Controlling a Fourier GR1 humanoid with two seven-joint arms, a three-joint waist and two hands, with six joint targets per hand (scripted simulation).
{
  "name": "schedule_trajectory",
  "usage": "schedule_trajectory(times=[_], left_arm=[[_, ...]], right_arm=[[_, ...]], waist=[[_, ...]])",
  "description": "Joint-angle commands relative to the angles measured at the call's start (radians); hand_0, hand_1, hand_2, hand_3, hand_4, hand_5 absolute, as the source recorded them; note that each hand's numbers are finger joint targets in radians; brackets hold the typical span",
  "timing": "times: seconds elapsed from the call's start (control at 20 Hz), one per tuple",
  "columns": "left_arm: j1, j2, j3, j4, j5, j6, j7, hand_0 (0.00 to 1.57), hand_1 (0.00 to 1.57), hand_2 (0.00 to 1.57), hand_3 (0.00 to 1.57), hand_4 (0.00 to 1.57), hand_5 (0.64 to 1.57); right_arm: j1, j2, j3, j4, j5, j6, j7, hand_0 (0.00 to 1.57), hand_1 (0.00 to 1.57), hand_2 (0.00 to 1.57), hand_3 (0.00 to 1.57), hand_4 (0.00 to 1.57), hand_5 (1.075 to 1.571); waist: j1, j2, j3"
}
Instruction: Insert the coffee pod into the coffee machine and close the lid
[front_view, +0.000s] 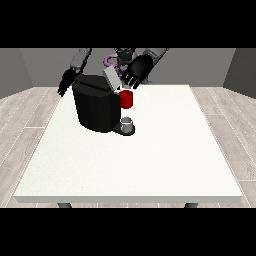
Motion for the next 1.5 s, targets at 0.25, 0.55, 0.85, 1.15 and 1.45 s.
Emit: schedule_trajectory(times=[0.25,0.55,0.85,1.15,1.45], left_arm=[[0.011,0.004,0.002,0.042,-0.007,-0.009,-0.027,1.26,1.26,1.29,1.23,0.43,1.571],[-0.003,0.035,0.014,0.055,-0.014,0.002,-0.049,1.19,1.19,1.23,1.2,0.44,1.571],[-0.027,-0.014,-0.006,0.043,-0.032,0.03,-0.029,1.17,1.17,1.24,1.19,0.41,1.571],[-0.036,-0.023,0.004,0.039,-0.024,0.025,-0.021,1.2,1.2,1.25,1.2,0.37,1.571],[-0.012,0.019,0.017,0.059,-0.038,0.089,-0.097,1.19,1.19,1.21,1.17,0.36,1.571]], right_arm=[[0.03,0.035,0.022,-0.01,0.022,-0.037,0.004,0.0,0.0,0.0,0.0,0.15,1.571],[0.042,0.014,0.021,-0.019,0.018,-0.012,-0.044,0.0,0.0,0.0,0.0,0.17,1.571],[-0.024,-0.001,-0.01,0.004,-0.005,-0.006,-0.002,0.0,0.0,0.0,0.0,0.0,1.571],[0.0,-0.006,-0.029,0.035,-0.024,0.008,-0.053,0.0,0.0,0.0,0.0,0.0,1.571],[0.019,0.042,0.031,-0.026,0.012,-0.022,-0.008,0.0,0.0,0.0,0.0,0.0,1.571]], waist=[[-0.004,0.005,-0.0002],[-0.025,0.043,-0.0001],[-0.015,0.043,-0.0001],[-0.011,0.038,0.0002],[-0.037,0.05,-0.0005]])
